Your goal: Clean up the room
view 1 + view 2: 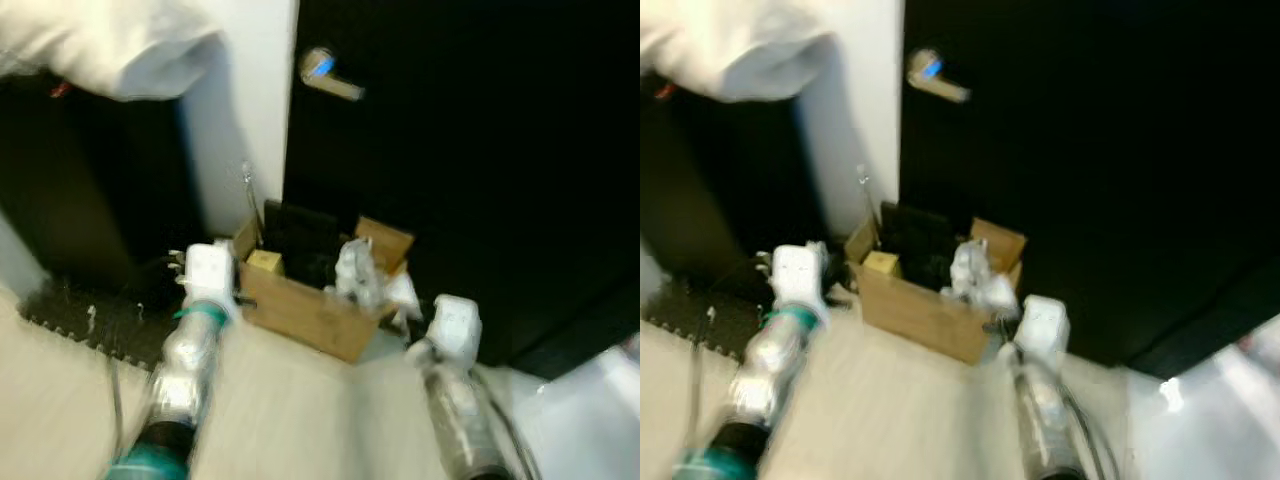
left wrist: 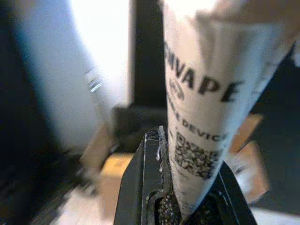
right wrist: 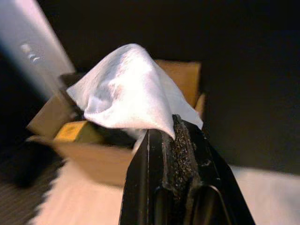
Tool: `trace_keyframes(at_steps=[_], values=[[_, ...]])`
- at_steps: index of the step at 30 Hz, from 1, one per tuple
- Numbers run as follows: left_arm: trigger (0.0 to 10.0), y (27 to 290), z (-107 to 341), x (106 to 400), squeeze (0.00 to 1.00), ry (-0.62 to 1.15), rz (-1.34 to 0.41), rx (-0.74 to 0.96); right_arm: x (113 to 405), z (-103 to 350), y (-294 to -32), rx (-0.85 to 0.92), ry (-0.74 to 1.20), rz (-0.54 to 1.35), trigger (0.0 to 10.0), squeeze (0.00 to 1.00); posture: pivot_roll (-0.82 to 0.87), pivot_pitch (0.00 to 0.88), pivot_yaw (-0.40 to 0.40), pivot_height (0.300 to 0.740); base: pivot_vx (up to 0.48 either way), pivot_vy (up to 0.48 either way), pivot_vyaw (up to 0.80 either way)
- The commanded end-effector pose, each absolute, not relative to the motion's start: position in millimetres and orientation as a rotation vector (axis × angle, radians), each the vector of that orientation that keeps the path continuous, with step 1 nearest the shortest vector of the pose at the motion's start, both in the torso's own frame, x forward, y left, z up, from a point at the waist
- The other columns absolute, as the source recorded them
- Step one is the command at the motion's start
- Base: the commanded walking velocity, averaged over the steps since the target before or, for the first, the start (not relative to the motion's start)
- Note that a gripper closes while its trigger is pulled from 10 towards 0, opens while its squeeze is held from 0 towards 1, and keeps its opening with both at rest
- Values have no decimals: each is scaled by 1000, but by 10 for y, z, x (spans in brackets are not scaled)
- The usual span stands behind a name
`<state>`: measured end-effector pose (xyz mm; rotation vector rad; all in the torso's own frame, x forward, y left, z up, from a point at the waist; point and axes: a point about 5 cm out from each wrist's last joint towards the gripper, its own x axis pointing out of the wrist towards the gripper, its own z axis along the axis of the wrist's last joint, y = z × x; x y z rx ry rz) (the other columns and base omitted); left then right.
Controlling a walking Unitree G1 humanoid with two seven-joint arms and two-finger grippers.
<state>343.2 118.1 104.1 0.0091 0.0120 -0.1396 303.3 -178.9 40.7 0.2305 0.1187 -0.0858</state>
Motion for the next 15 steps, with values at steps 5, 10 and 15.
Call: trace_keyframes(at_steps=[5, 10, 15], values=[[10000, 1323, 928, 3384, 0, 58, -101, 27, 3015, 365, -1699, 233, 139, -65, 10000, 0, 68, 0, 4, 740, 320, 0, -775], [10000, 1319, 929, 3382, 0, 58, -102, 26, 3018, 366, -1699, 226, 141, -62, 10000, 0, 69, 0, 4, 740, 309, 0, -775], [10000, 1317, 928, 3382, 0, 58, -102, 26, 3019, 365, -1698, 221, 142, -61, 10000, 0, 69, 0, 4, 740, 306, 0, -775]])
